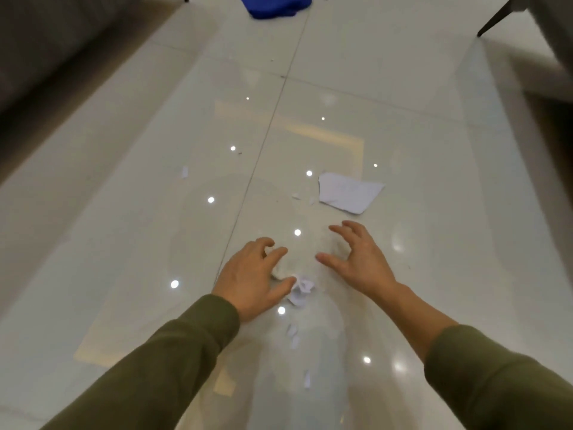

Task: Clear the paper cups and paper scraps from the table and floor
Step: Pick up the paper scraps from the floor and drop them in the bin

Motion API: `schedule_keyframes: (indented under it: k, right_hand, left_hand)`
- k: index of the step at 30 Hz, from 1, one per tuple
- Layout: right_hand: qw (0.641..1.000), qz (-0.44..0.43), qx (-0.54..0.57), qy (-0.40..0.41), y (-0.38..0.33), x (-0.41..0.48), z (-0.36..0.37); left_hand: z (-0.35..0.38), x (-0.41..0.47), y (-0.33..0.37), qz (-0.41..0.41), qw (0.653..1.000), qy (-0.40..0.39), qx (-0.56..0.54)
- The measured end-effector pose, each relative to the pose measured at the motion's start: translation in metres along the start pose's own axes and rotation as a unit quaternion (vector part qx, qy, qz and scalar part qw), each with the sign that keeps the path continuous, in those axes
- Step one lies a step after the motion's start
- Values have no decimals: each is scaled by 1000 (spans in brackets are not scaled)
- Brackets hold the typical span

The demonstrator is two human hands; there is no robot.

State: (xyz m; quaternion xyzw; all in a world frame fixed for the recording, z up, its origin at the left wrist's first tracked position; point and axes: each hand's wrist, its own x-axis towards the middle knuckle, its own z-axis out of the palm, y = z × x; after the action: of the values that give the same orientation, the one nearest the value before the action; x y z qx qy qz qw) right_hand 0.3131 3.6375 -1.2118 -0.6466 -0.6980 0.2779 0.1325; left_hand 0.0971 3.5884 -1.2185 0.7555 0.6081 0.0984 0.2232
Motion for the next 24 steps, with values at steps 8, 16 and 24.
schedule_keyframes:
  k: [8, 16, 24]
  right_hand:
    - [991, 7, -130, -42, 34, 98, -8]
    - [960, -103, -260, 14, 31, 122, 7]
    - [997, -11, -6, 82, -4, 133, 20]
  left_hand:
    - [-2, 11, -20, -82, 994, 11, -66]
    - [-4, 0, -29, -117, 987, 51, -99]
    - [-9, -6, -31, -137, 979, 83, -125]
